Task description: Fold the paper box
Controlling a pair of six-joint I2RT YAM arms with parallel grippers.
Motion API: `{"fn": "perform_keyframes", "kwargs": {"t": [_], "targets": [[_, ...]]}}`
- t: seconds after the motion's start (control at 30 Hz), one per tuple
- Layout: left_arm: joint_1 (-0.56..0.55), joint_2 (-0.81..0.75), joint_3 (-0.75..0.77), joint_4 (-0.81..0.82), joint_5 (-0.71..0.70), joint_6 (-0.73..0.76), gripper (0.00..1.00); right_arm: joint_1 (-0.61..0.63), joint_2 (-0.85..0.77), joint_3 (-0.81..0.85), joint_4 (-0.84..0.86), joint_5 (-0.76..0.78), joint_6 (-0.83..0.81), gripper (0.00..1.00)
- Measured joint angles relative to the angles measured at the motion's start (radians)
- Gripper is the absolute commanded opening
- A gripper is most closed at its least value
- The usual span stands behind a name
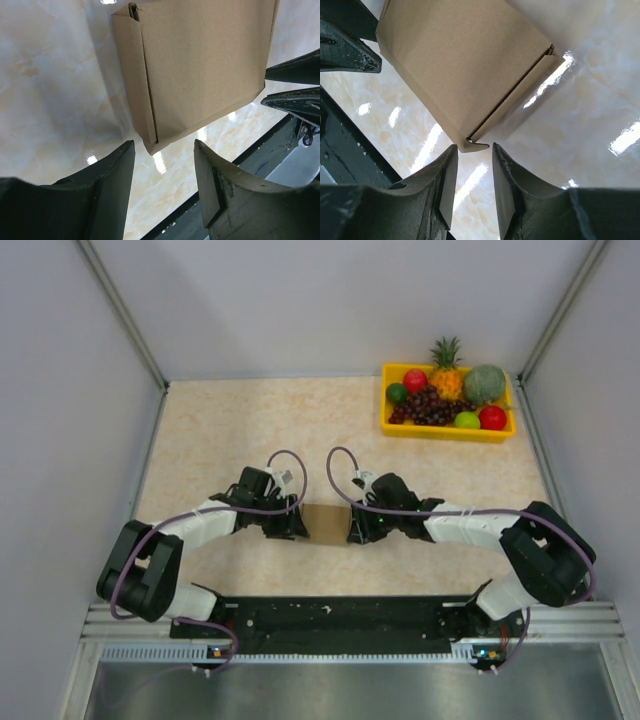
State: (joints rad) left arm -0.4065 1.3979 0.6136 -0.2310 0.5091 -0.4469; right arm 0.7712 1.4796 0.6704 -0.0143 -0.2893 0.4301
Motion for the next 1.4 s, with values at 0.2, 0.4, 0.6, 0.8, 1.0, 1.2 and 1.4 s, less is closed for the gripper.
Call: {"fn": "perform_keyframes", "kwargs": {"t": [0.2,0.4,0.6,0.8,1.0,1.2,1.4], "targets": [[0.0,0.003,0.0,0.016,0.013,-0.004,0.53,0.014,0.002,0.008,0.0,-0.002,0.001,0.27],[0.0,0.03,0.0,0.04,0.032,-0.009,0.52,0.018,0.01,0.017,0.003,-0.023,0.029,0.25],[0.005,0.034,0.0,0.048,0.031,-0.01,0.49,0.018,0.06,0.017,0.026,-0.078,0.087,0.22],[0.014,0.034,-0.002,0.057,0.013,-0.01,0.49,0.017,0.083,0.017,0.043,-0.134,0.152,0.2],[0.017,0.034,-0.003,0.069,0.001,-0.008,0.49,0.005,0.137,0.002,0.108,-0.288,0.24,0.21],[0.016,0.027,-0.004,0.078,0.01,-0.01,0.61,-0.016,0.166,-0.044,0.219,-0.391,0.326,0.32],[0.007,-0.072,-0.008,0.009,-0.021,-0.007,0.65,-0.075,0.15,-0.048,0.257,-0.383,0.332,0.4]]}}
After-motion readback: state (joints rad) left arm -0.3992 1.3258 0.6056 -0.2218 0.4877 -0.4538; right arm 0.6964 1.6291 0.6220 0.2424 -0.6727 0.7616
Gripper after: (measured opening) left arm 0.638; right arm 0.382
